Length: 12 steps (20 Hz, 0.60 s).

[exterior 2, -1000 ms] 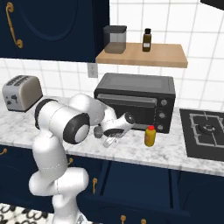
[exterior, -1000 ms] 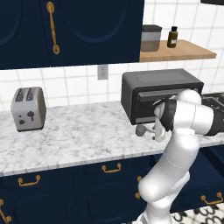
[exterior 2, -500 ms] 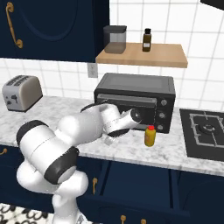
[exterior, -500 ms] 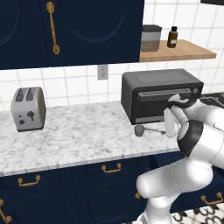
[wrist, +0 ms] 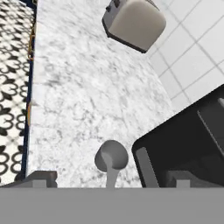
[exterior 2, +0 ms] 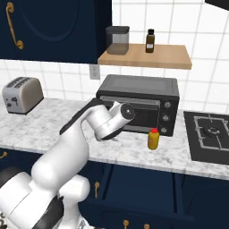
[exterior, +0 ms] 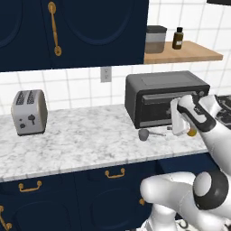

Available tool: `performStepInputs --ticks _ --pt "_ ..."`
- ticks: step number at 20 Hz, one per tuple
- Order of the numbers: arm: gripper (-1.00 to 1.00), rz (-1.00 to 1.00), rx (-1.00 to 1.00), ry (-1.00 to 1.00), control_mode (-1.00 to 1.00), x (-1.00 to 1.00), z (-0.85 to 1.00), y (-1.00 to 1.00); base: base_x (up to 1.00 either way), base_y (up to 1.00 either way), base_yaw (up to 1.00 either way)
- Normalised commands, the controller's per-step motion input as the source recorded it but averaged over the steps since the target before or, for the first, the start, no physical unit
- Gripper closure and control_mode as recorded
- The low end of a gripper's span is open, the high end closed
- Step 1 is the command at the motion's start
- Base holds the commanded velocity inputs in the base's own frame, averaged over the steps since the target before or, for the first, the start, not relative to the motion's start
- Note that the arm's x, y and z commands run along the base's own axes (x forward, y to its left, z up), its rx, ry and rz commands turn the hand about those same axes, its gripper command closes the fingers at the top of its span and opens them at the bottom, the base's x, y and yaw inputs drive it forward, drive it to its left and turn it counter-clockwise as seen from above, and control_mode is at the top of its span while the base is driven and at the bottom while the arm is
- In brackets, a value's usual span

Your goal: Pick the measuring cup from the drawer and place it on the counter.

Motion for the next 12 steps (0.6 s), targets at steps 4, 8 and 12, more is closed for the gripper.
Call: performStepInputs --ticks 4,8,12 --pt "-1.0 0.03 -0.02 0.0 -1.0 -0.09 0.64 0.0 0.0 0.0 0.0" --pt "-1.0 0.03 -0.04 -0.17 -1.0 -0.56 0.44 0.0 0.0 0.0 0.0" --pt "-1.0 0.07 -0.06 -0.31 -1.0 -0.7 0.1 0.0 0.0 0.0 0.0"
